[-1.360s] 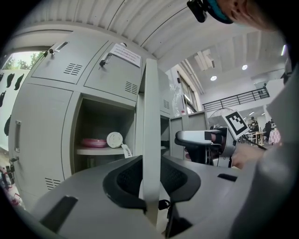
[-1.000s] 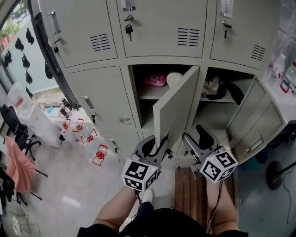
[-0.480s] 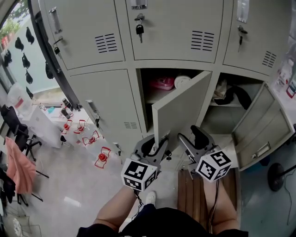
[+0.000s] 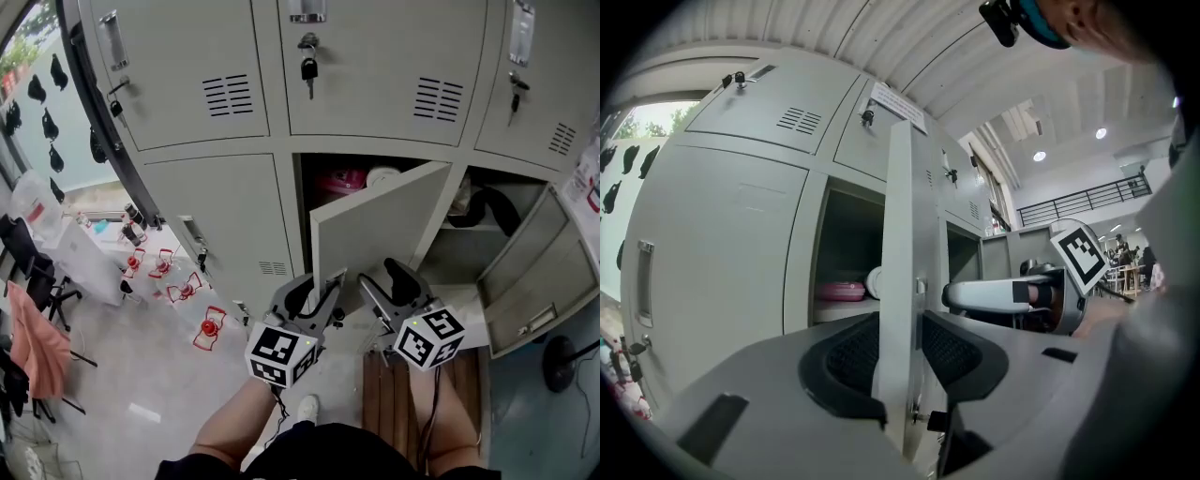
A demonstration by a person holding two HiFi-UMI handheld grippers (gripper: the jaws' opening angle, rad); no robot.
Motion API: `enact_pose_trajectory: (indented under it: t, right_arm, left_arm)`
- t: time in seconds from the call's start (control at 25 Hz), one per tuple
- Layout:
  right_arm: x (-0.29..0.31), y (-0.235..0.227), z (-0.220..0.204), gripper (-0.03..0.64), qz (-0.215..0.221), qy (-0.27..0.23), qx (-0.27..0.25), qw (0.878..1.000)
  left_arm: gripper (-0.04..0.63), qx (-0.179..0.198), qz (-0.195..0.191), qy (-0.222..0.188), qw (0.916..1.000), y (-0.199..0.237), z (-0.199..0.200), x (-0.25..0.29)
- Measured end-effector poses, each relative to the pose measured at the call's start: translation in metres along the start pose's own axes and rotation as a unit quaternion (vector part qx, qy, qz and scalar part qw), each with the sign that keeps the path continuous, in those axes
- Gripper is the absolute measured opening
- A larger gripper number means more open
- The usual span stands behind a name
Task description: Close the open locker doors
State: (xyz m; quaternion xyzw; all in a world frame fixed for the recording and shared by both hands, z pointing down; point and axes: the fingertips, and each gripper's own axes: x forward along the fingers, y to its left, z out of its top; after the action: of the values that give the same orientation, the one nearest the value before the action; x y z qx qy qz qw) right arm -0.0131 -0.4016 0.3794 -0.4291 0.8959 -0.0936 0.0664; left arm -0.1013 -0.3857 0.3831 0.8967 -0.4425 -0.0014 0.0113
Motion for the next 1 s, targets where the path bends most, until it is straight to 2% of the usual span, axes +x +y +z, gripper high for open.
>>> enact_pose_trajectory:
  t: [0.48,0.76,1.0]
  right_arm:
    - [0.031,-0.004,-0.004,0.272,-0.013,-0.002,0.003,1.000]
    - [0.041,-0.007,-0.003,0.273,-0.021,-0.011,0.007,1.000]
    - [0.051,-0.011,-0.002,0.272,-0.033,-0.018,0.007,0.999]
  left_arm:
    - [0.164,-0.006,0.010,-0.007,0.9999,0.039,0.000,0.015]
    - [0.163,0.003,0.032,-0.005,0.9995,0.057,-0.002,0.021]
    - [0.167,0.011,0.025,-0.009,0.9996,0.067,-0.003,0.020]
